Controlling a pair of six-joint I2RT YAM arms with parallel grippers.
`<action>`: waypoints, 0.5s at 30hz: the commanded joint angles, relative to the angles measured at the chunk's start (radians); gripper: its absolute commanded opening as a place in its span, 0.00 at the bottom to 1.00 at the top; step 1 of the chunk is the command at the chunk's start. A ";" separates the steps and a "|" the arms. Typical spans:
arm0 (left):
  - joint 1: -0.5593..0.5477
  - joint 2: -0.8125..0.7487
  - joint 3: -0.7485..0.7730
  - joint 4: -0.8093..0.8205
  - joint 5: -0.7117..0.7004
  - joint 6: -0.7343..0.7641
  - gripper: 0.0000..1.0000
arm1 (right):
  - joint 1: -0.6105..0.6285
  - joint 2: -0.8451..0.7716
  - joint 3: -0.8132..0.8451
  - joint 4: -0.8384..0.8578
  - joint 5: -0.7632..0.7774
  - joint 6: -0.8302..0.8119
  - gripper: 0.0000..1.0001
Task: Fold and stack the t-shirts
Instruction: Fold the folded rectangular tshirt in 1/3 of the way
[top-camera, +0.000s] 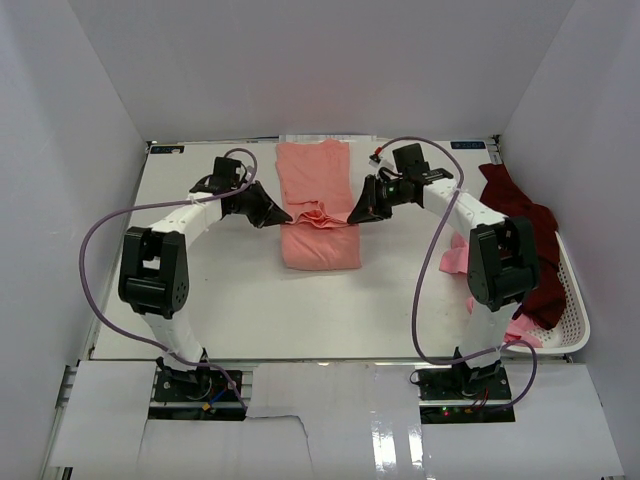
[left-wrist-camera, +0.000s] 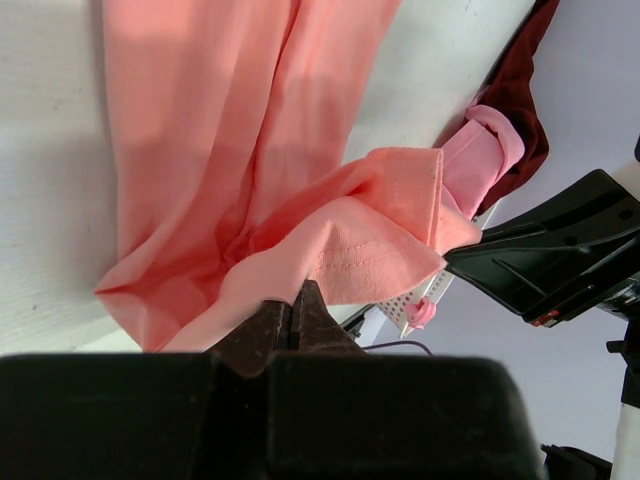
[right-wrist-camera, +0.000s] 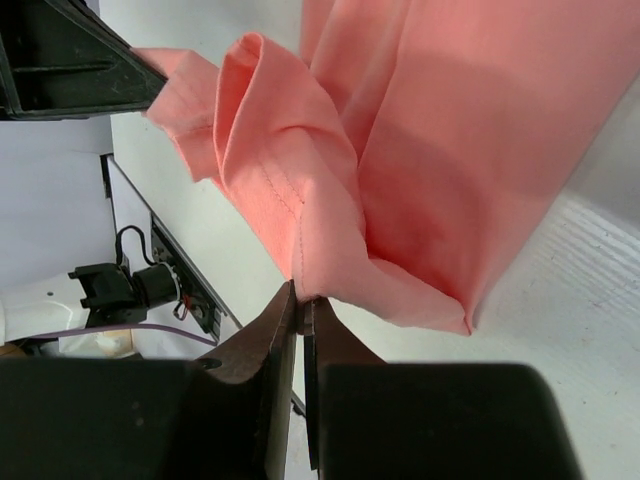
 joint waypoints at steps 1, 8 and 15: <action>0.005 0.028 0.078 -0.017 -0.003 0.035 0.00 | -0.014 0.029 0.083 -0.041 -0.014 -0.028 0.08; 0.007 0.108 0.198 -0.026 -0.006 0.050 0.00 | -0.031 0.093 0.180 -0.070 -0.009 -0.038 0.08; 0.005 0.145 0.249 -0.031 -0.026 0.057 0.00 | -0.037 0.162 0.267 -0.080 -0.015 -0.033 0.08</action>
